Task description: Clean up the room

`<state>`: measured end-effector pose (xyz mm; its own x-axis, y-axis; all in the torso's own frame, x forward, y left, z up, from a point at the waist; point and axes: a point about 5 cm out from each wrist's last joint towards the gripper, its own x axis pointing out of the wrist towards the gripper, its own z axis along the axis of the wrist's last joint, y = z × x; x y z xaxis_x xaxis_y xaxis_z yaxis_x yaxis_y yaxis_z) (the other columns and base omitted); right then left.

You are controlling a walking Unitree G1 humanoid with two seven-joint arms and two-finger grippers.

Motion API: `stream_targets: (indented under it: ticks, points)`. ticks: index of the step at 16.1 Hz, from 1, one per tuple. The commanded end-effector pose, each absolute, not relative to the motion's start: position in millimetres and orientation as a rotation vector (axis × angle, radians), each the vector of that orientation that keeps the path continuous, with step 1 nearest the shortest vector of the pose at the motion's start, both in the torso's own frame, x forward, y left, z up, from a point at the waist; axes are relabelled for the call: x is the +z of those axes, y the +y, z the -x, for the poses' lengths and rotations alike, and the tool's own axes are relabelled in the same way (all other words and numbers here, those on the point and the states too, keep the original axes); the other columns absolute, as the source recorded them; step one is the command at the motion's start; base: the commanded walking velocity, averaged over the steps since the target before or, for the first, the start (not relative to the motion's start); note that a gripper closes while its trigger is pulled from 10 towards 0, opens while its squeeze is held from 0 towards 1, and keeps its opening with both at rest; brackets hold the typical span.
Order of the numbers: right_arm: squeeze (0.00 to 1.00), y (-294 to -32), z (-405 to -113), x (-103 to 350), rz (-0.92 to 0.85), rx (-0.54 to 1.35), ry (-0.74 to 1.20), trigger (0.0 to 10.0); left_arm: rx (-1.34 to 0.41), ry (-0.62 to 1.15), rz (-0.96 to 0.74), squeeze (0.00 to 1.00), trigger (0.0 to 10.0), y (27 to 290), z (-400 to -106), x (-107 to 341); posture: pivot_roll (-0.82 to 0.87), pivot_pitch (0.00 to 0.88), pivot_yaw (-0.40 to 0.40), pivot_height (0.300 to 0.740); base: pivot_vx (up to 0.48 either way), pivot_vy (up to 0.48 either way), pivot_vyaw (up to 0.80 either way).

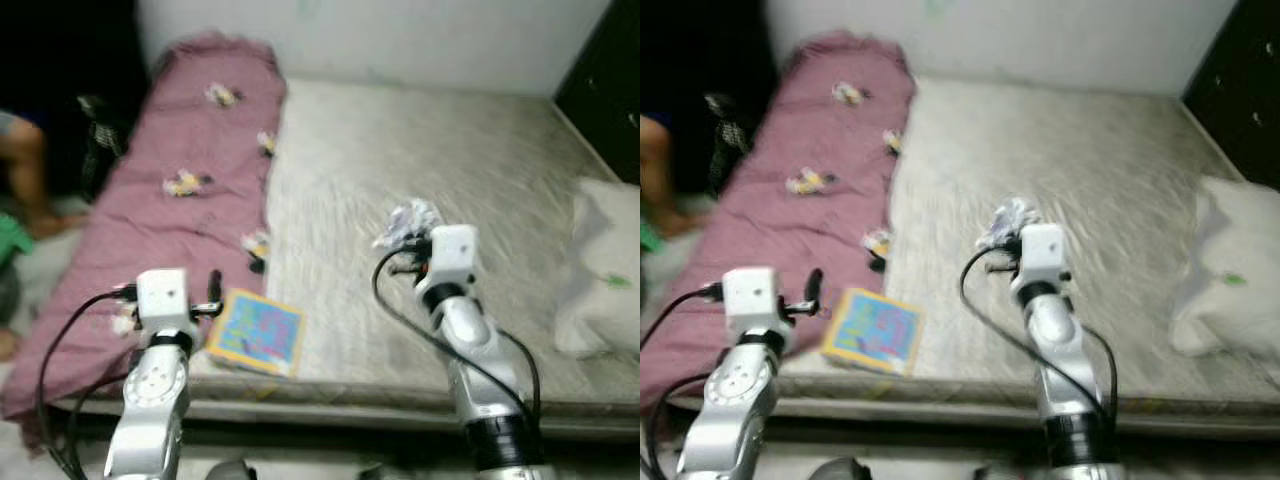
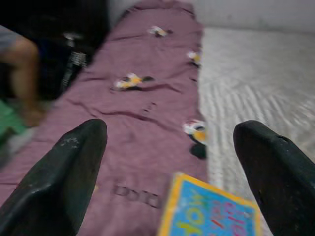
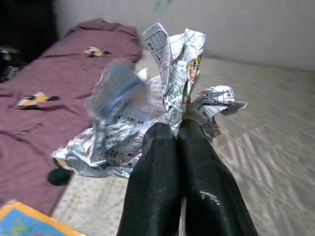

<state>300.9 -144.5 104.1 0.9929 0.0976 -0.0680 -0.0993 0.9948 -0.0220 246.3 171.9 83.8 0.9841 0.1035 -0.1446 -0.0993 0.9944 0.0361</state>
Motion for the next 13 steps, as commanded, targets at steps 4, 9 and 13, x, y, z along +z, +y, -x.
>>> stream_targets:
  ticks: [4, 9, 13]
  points:
    - [0.00, -152.1, -300.4, 101.0, 0.048, 0.087, 0.078, 10.0, 0.068, 0.125, -0.034, 0.00, 10.0, 164.5, -247.8, 87.5, 0.00, 0.000, -0.058, 0.740, 0.000, 0.480, 0.20]
    - [0.00, -145.1, -303.1, 102.3, 0.039, 0.103, 0.073, 10.0, 0.090, 0.085, -0.049, 0.00, 10.0, 167.1, -253.5, 96.6, 0.01, 0.000, -0.070, 0.740, 0.000, 0.157, 0.80]
    - [0.00, -139.3, -301.3, 101.1, 0.035, 0.120, 0.076, 10.0, 0.116, 0.066, -0.046, 0.00, 10.0, 168.6, -255.9, 106.5, 0.03, 0.000, -0.072, 0.740, 0.000, 0.000, 0.80]
